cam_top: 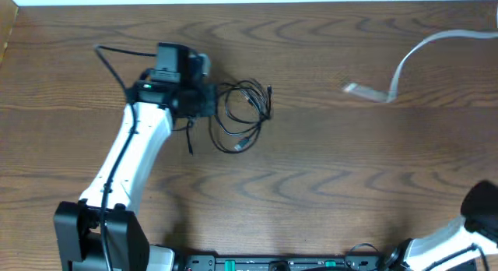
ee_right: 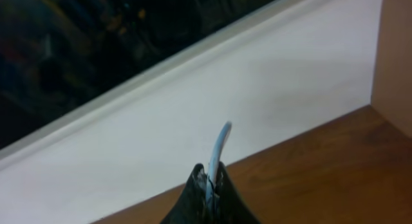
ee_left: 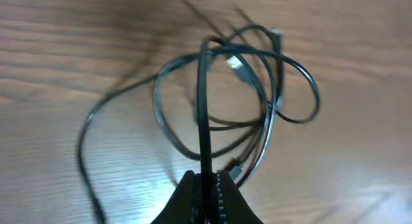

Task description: Untangle cables

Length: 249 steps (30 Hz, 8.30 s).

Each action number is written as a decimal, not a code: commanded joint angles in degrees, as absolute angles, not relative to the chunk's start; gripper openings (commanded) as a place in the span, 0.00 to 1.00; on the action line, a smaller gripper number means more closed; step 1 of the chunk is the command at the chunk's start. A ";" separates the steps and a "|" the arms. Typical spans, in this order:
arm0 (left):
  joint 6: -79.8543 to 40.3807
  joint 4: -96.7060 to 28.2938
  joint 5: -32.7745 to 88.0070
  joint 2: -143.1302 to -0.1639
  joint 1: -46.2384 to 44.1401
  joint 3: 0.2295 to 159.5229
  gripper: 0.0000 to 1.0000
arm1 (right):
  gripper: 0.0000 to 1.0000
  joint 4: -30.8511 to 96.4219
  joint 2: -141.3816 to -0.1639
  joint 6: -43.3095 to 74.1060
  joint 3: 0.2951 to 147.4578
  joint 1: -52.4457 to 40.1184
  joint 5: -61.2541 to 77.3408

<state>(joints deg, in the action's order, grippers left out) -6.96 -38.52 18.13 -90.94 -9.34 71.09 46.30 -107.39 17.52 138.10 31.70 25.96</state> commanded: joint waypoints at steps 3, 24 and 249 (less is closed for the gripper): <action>-6.09 -37.43 18.96 -91.42 -14.44 71.48 0.07 | 0.01 33.82 -112.38 16.64 138.63 32.05 18.33; -8.43 -37.23 18.85 -91.42 -16.49 71.48 0.07 | 0.38 32.12 -139.26 16.67 138.58 30.00 14.22; -66.72 -9.78 30.81 -70.06 -5.43 72.36 0.08 | 0.50 36.12 -115.46 -21.63 88.01 -29.50 59.07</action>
